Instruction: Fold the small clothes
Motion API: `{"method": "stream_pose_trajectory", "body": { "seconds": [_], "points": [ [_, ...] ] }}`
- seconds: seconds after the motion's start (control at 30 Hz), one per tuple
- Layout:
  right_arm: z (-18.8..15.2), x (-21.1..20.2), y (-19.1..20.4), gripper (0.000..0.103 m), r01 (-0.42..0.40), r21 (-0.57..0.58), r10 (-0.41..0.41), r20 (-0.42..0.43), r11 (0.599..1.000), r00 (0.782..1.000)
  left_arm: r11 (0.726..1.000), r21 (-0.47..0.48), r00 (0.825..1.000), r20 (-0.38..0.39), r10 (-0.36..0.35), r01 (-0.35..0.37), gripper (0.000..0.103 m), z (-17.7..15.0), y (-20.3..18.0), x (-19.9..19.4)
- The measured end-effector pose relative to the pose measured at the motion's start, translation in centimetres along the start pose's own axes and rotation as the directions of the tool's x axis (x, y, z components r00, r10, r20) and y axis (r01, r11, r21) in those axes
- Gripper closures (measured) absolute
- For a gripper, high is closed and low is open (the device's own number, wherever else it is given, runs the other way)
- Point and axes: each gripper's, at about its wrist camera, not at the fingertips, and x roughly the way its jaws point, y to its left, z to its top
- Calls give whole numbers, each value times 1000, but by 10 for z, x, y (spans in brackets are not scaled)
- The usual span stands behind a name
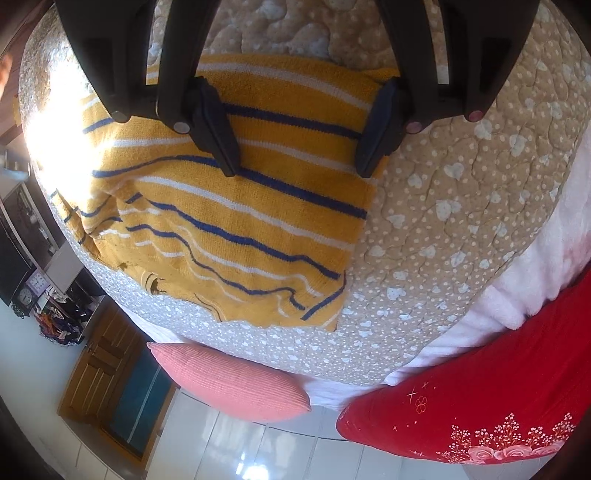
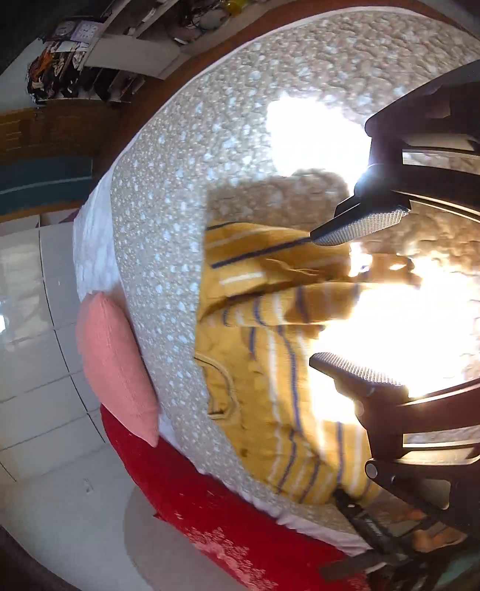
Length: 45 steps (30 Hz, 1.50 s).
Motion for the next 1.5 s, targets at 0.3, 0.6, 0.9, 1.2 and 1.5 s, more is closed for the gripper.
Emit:
{"method": "stream_pose_trajectory", "body": {
  "seconds": [0.3, 0.6, 0.9, 1.2, 1.5],
  "points": [
    [-48, 25, -4, 93, 2, -70, -9, -92, 998, 996, 1000, -12, 1000, 8, -12, 12, 39, -2, 4, -3],
    [-20, -6, -71, 92, 231, 72, -225, -82, 970, 971, 1000, -1, 1000, 2, -6, 6, 39, -3, 2, -7],
    [8, -8, 46, 54, -50, -44, 51, 27, 998, 998, 992, -129, 991, 130, 32, -16, 31, 7, 52, -50],
    [6, 69, 237, 35, -306, -258, 283, -123, 916, 951, 907, -411, 990, 63, 123, -87, 31, 6, 146, -52],
    [-4, 165, 355, 23, -95, -442, 19, -173, 892, 985, 861, -501, 983, 100, 156, -86, 31, 1, 174, -70]
  ]
}}
